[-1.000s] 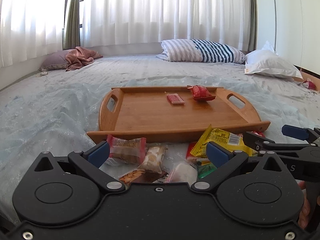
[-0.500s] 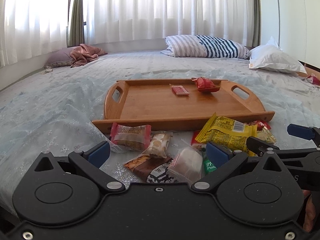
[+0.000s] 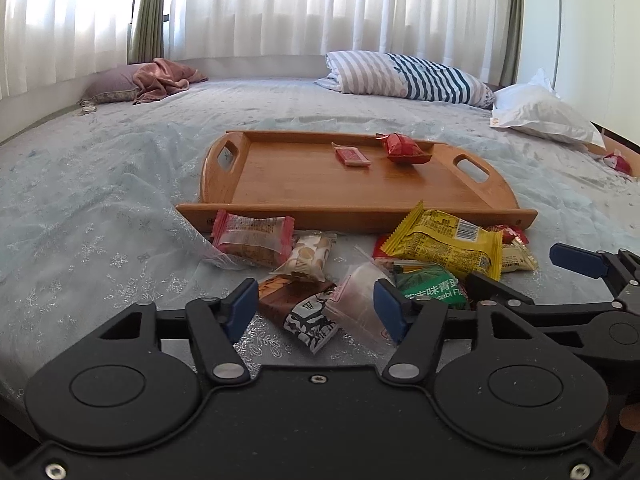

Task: Organize snacks
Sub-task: 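Grasp the clear bag with the left tool while the right tool grasps the yellow snack bag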

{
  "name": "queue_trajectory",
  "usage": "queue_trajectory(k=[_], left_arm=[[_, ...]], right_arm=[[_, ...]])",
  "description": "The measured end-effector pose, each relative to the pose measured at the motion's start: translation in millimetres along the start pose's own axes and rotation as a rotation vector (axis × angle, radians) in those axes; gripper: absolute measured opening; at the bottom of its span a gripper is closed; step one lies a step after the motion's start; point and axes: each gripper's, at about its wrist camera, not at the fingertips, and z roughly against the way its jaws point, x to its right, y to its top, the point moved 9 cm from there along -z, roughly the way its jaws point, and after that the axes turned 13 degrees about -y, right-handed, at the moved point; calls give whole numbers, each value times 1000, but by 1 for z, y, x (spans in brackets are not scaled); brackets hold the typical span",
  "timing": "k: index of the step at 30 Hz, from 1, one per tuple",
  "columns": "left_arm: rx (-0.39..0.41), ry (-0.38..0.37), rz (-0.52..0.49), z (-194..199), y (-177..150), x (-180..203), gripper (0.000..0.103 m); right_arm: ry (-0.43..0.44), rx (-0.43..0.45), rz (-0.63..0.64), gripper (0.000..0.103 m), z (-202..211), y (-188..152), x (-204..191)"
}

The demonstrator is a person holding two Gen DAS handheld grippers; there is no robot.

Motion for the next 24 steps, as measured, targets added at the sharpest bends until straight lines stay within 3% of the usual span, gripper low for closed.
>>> queue_trajectory(k=[5,21,24], left_arm=[[-7,-15,-29,2,2,9,43],[-53,-49,-163,-27,0,24,47],[-60,-50,-178,-28,2,27,33]], right_arm=[[4,2,-20,99,-2,3,2],[-18,-22,-76,99,-10,5,19],[-15,-25,-74,99,-12,5,20]])
